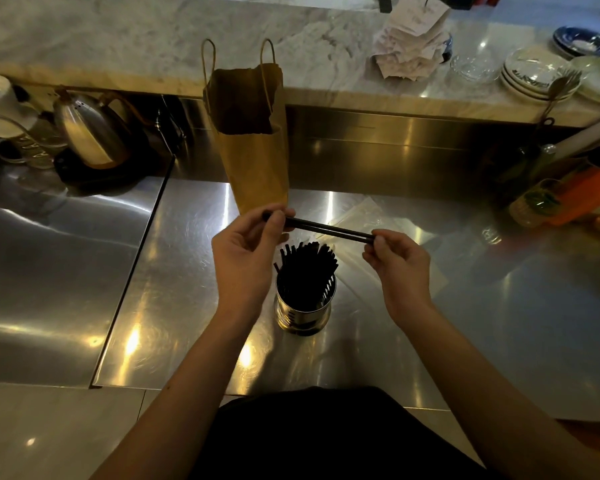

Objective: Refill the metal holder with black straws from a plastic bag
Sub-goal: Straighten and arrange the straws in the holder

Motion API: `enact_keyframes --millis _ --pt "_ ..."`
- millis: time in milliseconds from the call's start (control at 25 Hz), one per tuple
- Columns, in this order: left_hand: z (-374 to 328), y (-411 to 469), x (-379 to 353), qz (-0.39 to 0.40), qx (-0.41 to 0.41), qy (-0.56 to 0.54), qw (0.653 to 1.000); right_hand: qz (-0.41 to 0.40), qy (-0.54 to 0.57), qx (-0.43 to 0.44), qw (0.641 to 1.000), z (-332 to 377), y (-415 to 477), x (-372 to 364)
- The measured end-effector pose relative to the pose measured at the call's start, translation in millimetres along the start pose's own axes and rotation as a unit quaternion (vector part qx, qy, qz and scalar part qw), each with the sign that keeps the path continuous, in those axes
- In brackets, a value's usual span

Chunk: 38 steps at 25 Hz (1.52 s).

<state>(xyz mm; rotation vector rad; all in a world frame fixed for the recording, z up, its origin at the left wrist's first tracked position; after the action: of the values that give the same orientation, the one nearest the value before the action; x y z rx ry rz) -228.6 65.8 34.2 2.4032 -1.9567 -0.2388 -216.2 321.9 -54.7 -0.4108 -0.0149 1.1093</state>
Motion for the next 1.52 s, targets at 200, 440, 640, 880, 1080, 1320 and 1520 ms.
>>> enact_keyframes --millis 200,440,640,880,1080,1320,1520 --pt "-49.3 7.3 8.7 0.07 -0.114 0.134 0.982 0.06 -0.153 0.002 0.986 -3.1 -2.2 -11.9" --pt "-88.7 -2.0 13.4 0.08 -0.219 0.208 0.95 0.089 -0.261 0.027 0.961 -10.9 -1.9 -21.0" --pt "-65.3 -11.9 12.0 0.102 -0.235 0.245 0.935 0.123 -0.353 0.076 0.924 -14.8 -5.5 -36.2" --pt "-4.4 -24.1 10.6 0.11 -0.191 0.253 0.942 0.085 -0.385 0.116 0.912 -15.8 -10.4 -41.0" --pt "39.8 -30.8 -0.1 0.151 -0.16 0.26 0.94 0.069 -0.369 0.136 0.917 -11.5 -15.2 -40.1" --pt "62.3 -29.7 0.5 0.137 -0.182 0.308 0.924 0.04 -0.352 0.211 0.911 2.5 -23.7 -38.4" --pt "60.5 -28.3 -1.8 0.105 -0.226 0.402 0.881 0.02 -0.36 0.242 0.901 2.7 -25.0 -34.9"
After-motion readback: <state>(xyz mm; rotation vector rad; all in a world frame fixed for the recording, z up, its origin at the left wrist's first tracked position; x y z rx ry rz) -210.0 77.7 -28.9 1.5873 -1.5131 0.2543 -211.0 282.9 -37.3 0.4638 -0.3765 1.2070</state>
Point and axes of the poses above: each hand's wrist, its own y-axis towards the middle knuckle, its own x-axis out of the back of the hand, z = x × y, the point moved 9 cm from there along y, towards the middle knuckle, and after that the axes turned 4 degrees about -x, right-handed, at the moved point
